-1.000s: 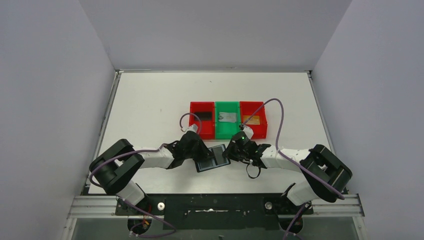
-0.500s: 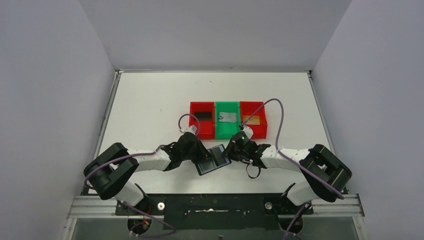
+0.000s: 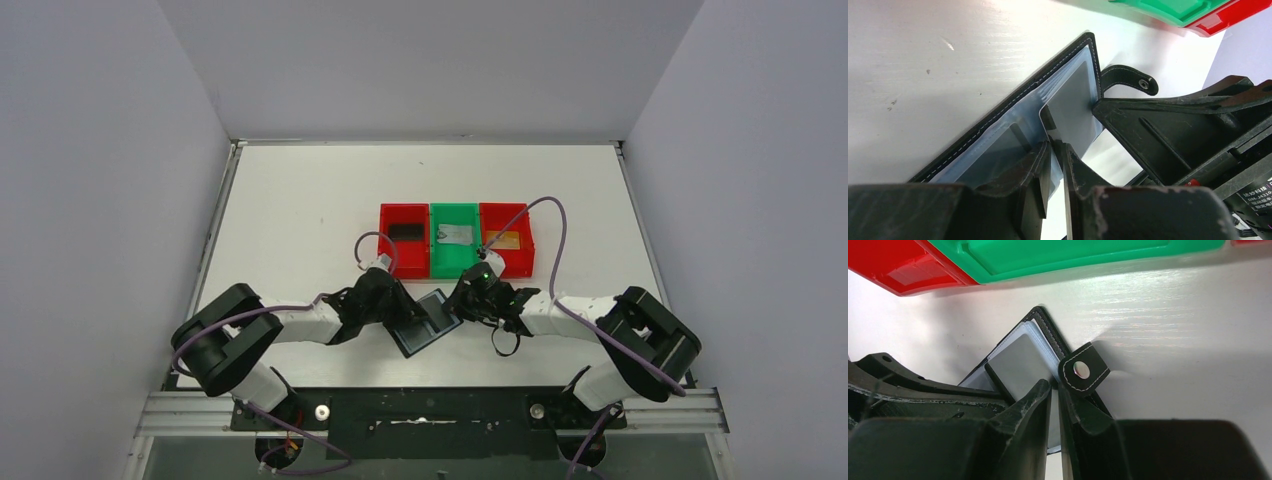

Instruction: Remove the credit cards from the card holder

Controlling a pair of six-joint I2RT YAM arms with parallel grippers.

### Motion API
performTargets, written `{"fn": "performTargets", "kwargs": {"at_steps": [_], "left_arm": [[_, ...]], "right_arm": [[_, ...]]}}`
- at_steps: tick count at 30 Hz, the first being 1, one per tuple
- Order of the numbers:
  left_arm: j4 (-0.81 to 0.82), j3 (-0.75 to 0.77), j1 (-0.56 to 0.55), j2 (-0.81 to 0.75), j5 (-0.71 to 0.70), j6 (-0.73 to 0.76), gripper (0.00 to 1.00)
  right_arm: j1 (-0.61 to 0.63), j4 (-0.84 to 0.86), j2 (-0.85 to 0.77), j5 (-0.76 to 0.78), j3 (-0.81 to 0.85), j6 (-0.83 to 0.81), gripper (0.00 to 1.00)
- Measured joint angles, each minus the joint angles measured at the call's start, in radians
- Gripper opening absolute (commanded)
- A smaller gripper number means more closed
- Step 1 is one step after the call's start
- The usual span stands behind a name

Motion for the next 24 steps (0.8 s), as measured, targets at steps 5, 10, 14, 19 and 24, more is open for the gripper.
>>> {"fn": "performTargets", "kwargs": {"at_steps": [5,10,14,19,24], "left_arm": [[0.031,-0.007,-0.003,0.018,0.002,-0.031,0.21],[0.045,-0.011,-0.004,0.019,0.002,-0.053,0.22],[0.059,-0.011,-0.004,0.035,0.003,-0.061,0.19],[0.053,-0.011,-0.004,0.040,-0.002,-0.063,0.04],[0.043,-0.011,-0.005,0.039,-0.006,-0.059,0.00]], "right_arm": [[0.000,0.001,0.002,-0.005,0.000,0.000,0.13],[-0.002,0.011,0.006,-0.011,-0.003,0.000,0.11],[-0.006,0.015,0.007,-0.019,-0.004,0.000,0.11],[-0.006,0.019,0.007,-0.020,-0.007,0.000,0.11],[-0.007,0.023,0.006,-0.021,-0.009,0.000,0.12]]}}
